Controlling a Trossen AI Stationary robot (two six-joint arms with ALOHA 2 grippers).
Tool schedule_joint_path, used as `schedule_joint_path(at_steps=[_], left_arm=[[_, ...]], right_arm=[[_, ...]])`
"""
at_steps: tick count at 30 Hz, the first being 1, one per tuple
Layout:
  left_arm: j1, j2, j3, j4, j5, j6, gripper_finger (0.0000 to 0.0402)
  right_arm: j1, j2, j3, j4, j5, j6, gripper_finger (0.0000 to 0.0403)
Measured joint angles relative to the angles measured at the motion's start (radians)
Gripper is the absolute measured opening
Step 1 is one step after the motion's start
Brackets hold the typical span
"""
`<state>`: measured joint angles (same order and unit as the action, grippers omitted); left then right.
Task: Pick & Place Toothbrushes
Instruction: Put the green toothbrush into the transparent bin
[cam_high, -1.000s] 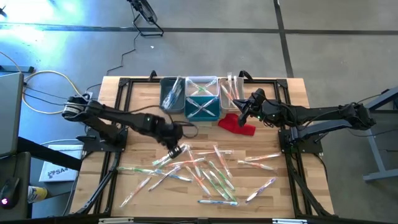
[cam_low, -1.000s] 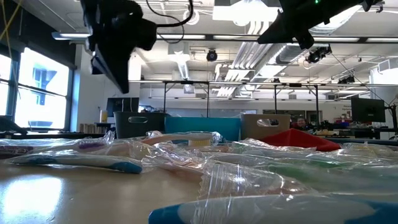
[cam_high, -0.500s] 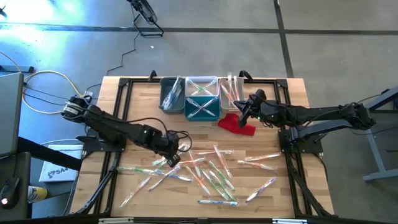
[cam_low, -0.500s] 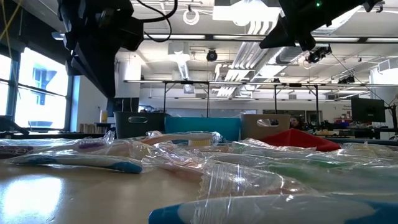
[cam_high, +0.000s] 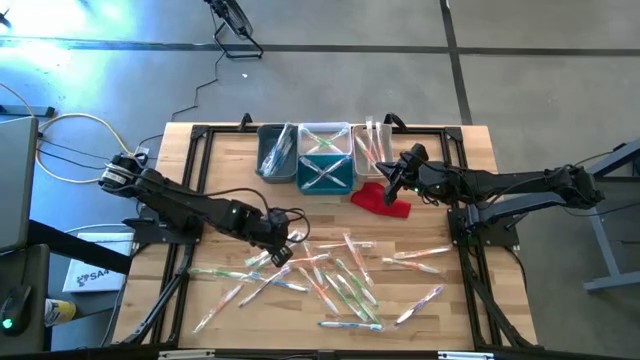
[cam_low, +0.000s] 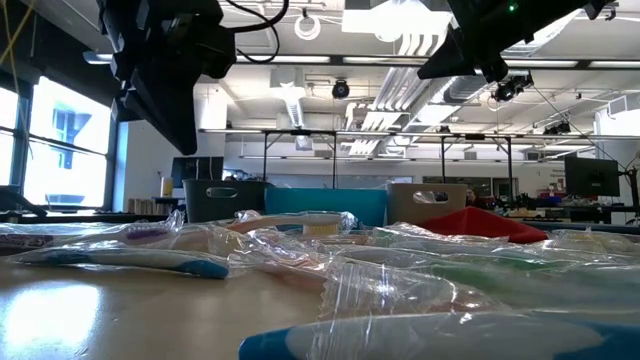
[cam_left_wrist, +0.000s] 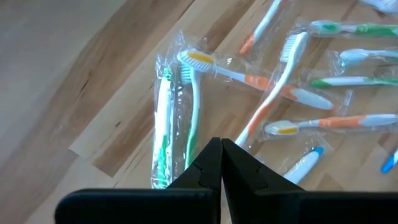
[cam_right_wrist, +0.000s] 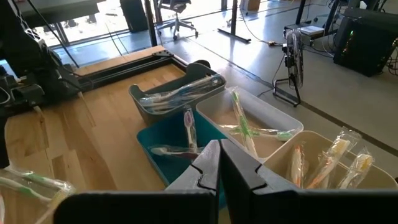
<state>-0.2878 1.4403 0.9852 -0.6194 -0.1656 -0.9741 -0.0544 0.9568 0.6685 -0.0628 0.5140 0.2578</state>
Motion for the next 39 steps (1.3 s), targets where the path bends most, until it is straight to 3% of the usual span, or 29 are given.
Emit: schedule_joint_path(at_steps=[4, 14, 27, 39], left_arm=[[0.0, 0.002, 0.0, -0.001, -0.016, 0.0, 0.0018], [0.0, 0.002, 0.0, -0.004, -0.091, -0.024, 0.0105], [0.0, 0.085, 0.0, -0.012, -0.134, -0.025, 0.011], [0.0, 0.174, 0.001, -0.008, -0.081, -0.027, 0.011]], right_arm=[[0.0, 0.0, 0.0, 0.0, 0.0, 0.0, 0.0005], [0.0, 0.0, 0.0, -0.001, 0.0, 0.0, 0.0005], [0.0, 0.0, 0.0, -0.015, 0.0, 0.0, 0.0005], [0.0, 0.0, 0.0, -0.042, 0.0, 0.0, 0.0005]])
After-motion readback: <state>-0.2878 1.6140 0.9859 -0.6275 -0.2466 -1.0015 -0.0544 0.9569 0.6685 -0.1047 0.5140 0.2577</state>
